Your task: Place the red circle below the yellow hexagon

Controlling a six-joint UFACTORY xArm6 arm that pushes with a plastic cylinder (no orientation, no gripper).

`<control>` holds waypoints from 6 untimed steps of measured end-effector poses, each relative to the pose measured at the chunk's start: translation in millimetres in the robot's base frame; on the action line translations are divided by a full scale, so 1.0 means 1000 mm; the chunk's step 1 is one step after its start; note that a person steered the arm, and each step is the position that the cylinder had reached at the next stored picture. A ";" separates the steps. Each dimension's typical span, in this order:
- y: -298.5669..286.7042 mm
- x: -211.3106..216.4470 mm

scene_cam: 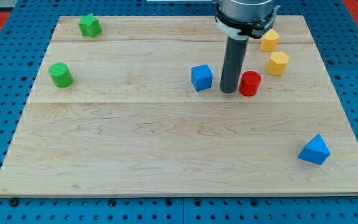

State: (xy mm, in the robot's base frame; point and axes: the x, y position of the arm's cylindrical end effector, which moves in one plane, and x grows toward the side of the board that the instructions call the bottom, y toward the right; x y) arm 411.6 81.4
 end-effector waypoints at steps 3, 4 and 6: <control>0.068 0.027; 0.067 0.041; 0.032 0.035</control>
